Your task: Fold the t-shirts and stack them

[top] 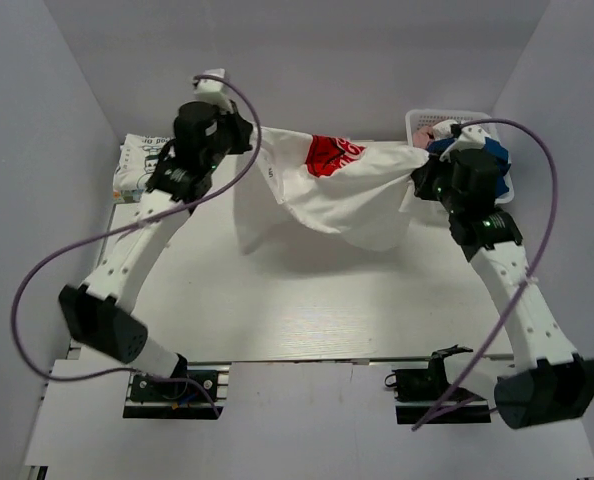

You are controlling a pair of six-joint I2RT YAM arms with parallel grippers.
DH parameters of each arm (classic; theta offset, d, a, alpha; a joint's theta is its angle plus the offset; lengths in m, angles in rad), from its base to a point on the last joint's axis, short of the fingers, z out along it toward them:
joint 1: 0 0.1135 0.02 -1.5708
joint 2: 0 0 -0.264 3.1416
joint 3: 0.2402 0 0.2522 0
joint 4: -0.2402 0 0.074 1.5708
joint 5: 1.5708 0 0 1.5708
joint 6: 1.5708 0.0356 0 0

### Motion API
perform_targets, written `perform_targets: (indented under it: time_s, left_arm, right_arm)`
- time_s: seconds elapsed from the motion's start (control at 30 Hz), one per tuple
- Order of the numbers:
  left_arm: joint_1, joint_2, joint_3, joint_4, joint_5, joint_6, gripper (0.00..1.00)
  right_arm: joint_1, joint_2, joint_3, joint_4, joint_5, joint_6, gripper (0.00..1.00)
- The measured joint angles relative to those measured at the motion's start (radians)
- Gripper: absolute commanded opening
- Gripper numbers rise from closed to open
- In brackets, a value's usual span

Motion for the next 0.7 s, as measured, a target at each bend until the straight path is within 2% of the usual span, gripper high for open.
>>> perform_targets:
  time_s: [0.2,0.5,0.6,0.63,0.67,0.7]
  left_arm:
    - [0.003,-0.297,-0.048,-0.005,-0.113,0.022,0.00]
    - [0.003,-0.575,-0.074,-0.060,-0.233,0.029,0.00]
    - [0.003,-0.626,-0.127,-0.064,-0.286,0.008,0.00]
    - [0.003,-0.633,-0.157,-0.064,-0.309,-0.007,0.00]
    - [0.004,-0.634,-0.196,-0.061,-0.331,-0.024,0.00]
    - [0.007,-0.624,-0.238,-0.065,-0.350,-0.041,0.00]
  right_arm:
    - [0.000,-0.182,0.053,-0.009,-0.004,-0.040,0.00]
    - [0.000,-0.343,0.172,-0.058,-0.080,-0.067,0.00]
    - [0.000,-0.337,0.173,-0.085,-0.076,-0.039,0.00]
    - [0.000,-0.324,0.158,-0.086,-0.070,-0.024,0.03]
    - [0.000,-0.304,0.138,-0.093,-0.063,-0.010,0.17]
    - [0.000,-0.281,0.109,-0.092,-0.059,0.006,0.35]
